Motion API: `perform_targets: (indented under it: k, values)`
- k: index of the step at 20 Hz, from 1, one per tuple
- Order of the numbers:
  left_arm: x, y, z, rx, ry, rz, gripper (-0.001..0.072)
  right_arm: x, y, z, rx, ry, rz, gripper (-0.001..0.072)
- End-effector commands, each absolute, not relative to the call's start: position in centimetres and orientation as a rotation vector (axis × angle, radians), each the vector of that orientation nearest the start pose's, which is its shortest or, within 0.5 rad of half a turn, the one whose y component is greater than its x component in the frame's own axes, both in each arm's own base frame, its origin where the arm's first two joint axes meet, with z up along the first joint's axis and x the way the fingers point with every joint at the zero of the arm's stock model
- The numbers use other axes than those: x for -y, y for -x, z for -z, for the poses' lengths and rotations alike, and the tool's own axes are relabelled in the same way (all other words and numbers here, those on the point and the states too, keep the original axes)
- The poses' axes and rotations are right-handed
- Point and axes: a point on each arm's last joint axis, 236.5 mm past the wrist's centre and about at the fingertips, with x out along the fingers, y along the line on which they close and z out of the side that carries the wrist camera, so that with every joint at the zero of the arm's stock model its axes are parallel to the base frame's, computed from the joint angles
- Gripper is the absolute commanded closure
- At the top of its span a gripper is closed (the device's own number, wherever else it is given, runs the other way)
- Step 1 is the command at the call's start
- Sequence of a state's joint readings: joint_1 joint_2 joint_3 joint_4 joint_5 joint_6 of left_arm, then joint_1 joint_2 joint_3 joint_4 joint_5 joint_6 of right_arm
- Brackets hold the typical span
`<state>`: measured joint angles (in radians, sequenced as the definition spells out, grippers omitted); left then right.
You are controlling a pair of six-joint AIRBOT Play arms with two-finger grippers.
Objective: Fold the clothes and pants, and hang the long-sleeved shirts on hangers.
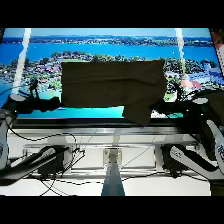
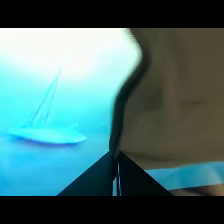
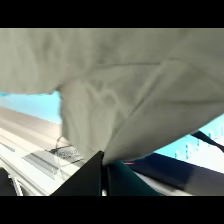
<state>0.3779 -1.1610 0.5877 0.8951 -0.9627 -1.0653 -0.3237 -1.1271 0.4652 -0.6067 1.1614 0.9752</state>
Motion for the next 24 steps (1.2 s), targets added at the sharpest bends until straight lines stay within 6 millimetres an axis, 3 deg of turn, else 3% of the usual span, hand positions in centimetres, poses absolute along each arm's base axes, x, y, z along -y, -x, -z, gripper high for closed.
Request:
perform_targets:
  k: [1, 5, 9, 11, 14, 16, 18, 21, 24]
  values:
    - [0.0, -30.3, 4.1, -1.126, 0.524, 0.172, 0.0691, -10.4, -25.6, 2.7, -1.231, -0.769, -0.496, 0.0702]
    - [-0.5, -28.6, -0.8, -1.026, 0.499, 0.17, 0.0691, -10.7, -23.7, -2.2, -1.121, -0.677, -0.49, 0.0702]
    - [1.0, -26.3, -4.7, -0.954, 0.429, 0.211, 0.0692, -10.6, -21.7, -4.9, -1.019, -0.553, -0.448, 0.0703]
    - [0.4, -27.0, -6.3, -0.867, 0.388, 0.175, 0.0693, -9.2, -23.0, -5.8, -0.908, -0.467, -0.385, 0.0703]
    - [-1.6, -29.2, -7.0, -0.776, 0.383, 0.103, 0.0695, -6.6, -27.8, -7.3, -0.724, -0.451, -0.261, 0.0704]
    - [-1.1, -30.4, -5.7, -0.806, 0.417, 0.12, 0.0695, -5.9, -30.3, -6.4, -0.709, -0.507, -0.205, 0.0704]
    - [-0.6, -31.9, -3.4, -0.853, 0.448, 0.122, 0.0695, -6.0, -32.5, -4.0, -0.748, -0.536, -0.171, 0.0704]
    - [-0.9, -35.9, 1.4, -0.889, 0.442, 0.071, 0.0695, -6.0, -37.2, -0.4, -0.786, -0.507, -0.119, 0.0704]
    - [1.8, -38.5, 6.2, -1.019, 0.445, 0.128, 0.0695, -7.3, -41.4, 2.9, -0.891, -0.503, -0.13, 0.0703]
